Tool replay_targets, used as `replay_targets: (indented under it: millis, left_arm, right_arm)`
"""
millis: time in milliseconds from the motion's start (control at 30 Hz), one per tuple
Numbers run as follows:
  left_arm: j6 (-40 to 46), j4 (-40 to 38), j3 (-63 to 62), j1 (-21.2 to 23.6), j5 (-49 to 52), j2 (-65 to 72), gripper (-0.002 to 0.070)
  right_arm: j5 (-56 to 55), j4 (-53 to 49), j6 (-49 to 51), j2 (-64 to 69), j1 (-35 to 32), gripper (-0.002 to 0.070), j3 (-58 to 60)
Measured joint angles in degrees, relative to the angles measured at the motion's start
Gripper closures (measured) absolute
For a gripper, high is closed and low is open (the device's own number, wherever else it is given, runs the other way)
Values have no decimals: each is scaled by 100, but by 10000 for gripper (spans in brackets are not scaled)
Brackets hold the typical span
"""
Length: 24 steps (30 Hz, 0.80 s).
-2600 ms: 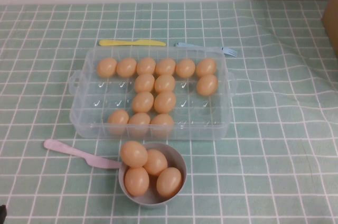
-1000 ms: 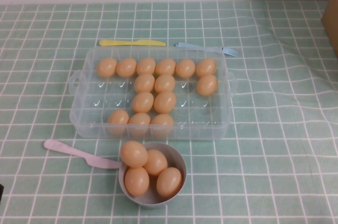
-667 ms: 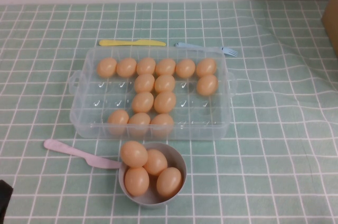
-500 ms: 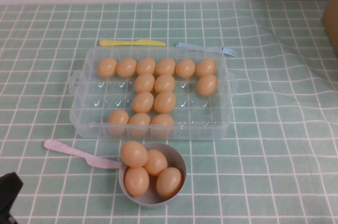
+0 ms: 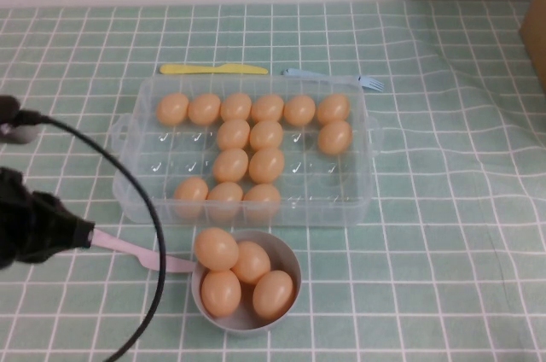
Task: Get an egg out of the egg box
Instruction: Pick up the egg from the plastic box
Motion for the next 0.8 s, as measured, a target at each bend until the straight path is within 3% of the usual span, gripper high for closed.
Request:
replay_targets:
  millis: [167, 533, 800]
  left_arm:
    - [64, 243, -1016, -431, 57, 1278, 680]
    - [-1023, 1733, -3360, -1620, 1008, 3517, 679]
    - [-1192, 1994, -4230, -1798, 1559, 4451, 679]
  right_arm:
    - [0, 0, 0, 0, 0, 694, 0]
    - [0, 0, 0, 0, 0, 694, 0]
    - [0, 15, 0, 0, 0, 694, 0]
